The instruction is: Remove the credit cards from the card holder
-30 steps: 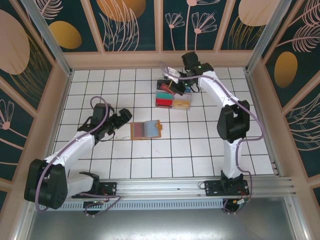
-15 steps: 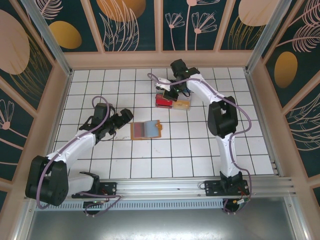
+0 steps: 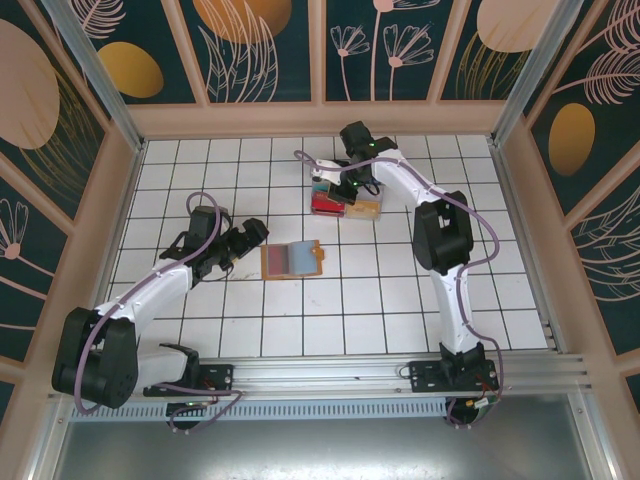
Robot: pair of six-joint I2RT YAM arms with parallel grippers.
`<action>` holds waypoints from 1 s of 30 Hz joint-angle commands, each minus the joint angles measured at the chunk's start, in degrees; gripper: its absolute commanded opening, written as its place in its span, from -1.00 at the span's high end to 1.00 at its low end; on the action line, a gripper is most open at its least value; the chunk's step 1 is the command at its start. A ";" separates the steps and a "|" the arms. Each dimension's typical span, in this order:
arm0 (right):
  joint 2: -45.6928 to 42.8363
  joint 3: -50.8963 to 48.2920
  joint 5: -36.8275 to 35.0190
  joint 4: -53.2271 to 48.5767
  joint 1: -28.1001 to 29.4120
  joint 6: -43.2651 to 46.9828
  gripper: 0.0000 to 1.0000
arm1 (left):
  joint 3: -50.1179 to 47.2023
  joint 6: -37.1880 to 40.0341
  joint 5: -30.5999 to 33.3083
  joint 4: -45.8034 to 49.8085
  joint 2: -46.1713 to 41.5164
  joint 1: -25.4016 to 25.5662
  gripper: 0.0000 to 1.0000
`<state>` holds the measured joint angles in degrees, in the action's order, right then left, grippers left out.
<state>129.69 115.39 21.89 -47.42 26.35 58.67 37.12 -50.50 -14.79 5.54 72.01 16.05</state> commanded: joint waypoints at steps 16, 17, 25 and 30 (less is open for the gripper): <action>4.56 2.71 -6.06 -1.79 1.04 -2.16 0.78 | -0.03 1.63 -1.91 -1.74 0.90 -0.43 -0.97; 4.44 2.78 -6.07 -1.82 1.00 -2.42 0.75 | -0.03 1.59 -1.91 -1.75 0.79 -0.41 -0.97; 2.27 3.91 -6.77 0.17 1.42 -5.81 0.58 | 0.23 1.73 -2.26 -1.59 0.52 -0.41 -0.97; -1.79 3.45 -5.42 2.24 1.58 -8.68 0.54 | 0.14 1.94 -1.96 -1.07 -0.33 -0.41 -0.98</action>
<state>132.70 117.62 15.94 -46.41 27.40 52.71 37.12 -49.69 -16.12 4.54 72.69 16.05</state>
